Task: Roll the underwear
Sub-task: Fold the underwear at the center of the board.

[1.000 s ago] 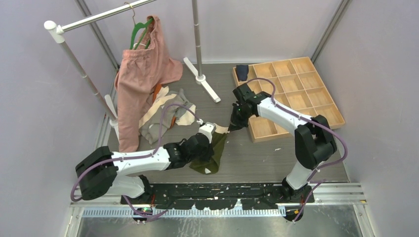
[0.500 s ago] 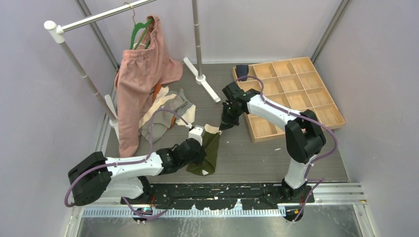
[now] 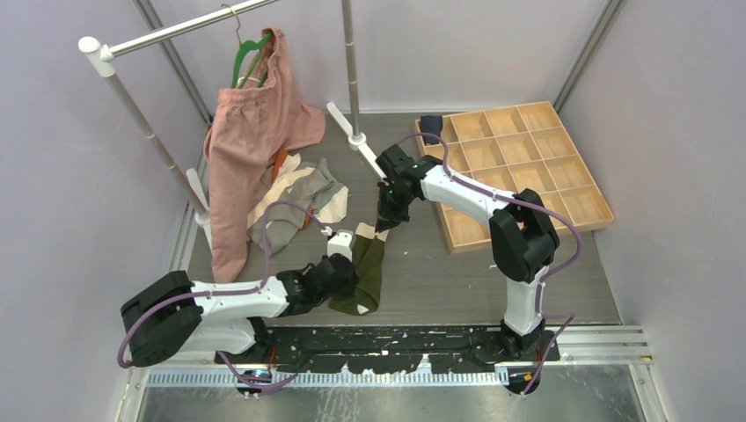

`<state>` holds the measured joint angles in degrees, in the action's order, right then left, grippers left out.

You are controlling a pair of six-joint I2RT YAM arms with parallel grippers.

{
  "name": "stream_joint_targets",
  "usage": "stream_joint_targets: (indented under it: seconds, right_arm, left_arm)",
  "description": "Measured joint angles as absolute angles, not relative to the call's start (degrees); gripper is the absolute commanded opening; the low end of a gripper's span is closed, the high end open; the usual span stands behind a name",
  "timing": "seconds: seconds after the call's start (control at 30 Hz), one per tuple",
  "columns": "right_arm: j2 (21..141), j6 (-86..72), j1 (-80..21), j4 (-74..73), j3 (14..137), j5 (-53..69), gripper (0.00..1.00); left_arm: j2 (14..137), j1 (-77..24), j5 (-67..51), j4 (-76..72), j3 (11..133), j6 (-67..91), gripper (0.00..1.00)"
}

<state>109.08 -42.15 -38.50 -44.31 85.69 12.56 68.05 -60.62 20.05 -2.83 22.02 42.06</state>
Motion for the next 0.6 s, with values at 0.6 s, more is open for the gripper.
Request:
stream_joint_targets:
  seconds: [0.6]
  right_arm:
    - [119.8, -41.9, -40.4, -40.2, 92.7, 14.9, 0.02]
  left_arm:
    - [69.5, -60.6, 20.0, -3.6, 21.6, 43.4, 0.01]
